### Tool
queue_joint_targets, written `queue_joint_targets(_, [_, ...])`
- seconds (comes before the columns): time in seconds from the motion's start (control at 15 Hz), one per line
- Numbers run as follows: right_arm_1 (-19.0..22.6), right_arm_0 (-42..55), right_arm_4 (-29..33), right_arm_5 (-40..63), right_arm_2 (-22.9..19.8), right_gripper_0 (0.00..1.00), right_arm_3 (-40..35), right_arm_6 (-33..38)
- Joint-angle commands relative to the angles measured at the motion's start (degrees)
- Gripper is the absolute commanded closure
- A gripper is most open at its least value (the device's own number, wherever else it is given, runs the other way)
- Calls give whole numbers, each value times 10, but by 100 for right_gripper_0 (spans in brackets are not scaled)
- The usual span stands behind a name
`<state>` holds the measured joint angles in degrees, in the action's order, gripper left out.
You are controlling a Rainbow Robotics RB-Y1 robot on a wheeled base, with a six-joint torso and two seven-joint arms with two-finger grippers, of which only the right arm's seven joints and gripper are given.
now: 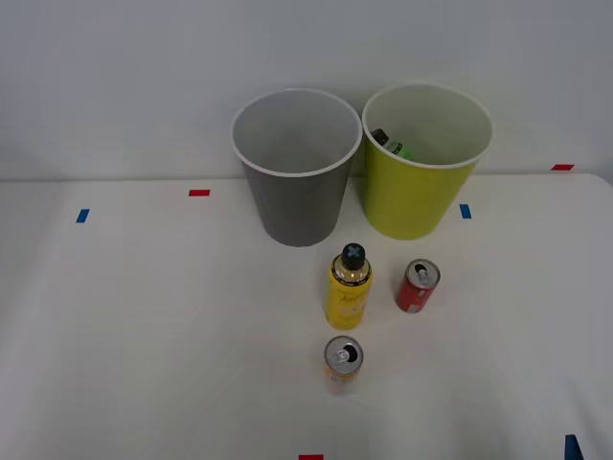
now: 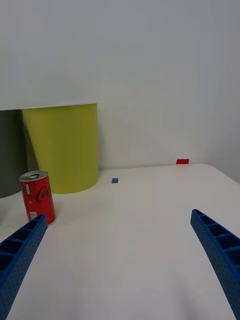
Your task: Put cans in the gray bin, plastic bottles in the light green bin
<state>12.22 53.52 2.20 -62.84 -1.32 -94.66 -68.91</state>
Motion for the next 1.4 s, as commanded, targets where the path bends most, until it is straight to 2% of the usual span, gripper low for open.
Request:
queue_joint_targets(0.07, [0, 0, 0, 0, 0, 0, 0, 0])
queue_joint_targets(1.4, [0, 0, 0, 0, 0, 0, 0, 0])
